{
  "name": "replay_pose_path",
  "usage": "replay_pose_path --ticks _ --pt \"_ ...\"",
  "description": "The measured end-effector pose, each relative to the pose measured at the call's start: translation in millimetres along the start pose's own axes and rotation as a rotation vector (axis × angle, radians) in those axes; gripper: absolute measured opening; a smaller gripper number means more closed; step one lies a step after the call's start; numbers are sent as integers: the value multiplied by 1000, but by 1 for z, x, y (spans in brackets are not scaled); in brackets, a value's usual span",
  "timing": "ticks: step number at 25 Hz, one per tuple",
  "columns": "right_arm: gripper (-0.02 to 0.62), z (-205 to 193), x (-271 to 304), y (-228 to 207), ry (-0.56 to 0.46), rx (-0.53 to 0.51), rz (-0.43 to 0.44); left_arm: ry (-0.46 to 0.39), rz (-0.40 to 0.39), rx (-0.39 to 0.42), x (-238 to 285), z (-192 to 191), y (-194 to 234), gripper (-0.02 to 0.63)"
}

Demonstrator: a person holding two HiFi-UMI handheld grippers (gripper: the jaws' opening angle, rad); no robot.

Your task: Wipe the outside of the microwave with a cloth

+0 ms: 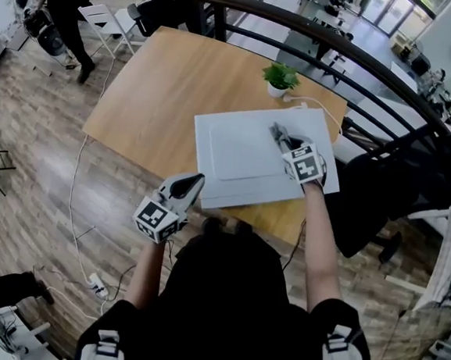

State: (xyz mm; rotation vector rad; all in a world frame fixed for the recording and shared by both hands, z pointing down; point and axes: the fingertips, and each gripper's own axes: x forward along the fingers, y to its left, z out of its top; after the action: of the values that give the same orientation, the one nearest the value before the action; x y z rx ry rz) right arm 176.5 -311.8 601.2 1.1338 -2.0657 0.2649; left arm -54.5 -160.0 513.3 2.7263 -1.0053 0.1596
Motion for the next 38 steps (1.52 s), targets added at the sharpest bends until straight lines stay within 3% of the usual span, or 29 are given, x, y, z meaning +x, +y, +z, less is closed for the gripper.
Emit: replay_pose_path --ticks 7,14,38 --pt "20 -7 -5 -45 -8 29 -26 -27 29 -3 9 0 2 2" --pt "20 -20 -5 -69 4 61 -34 1 54 -15 20 5 -1 2" --pt "20 -44 -21 -132 -21 143 -147 13 31 -1 40 4 -1 2"
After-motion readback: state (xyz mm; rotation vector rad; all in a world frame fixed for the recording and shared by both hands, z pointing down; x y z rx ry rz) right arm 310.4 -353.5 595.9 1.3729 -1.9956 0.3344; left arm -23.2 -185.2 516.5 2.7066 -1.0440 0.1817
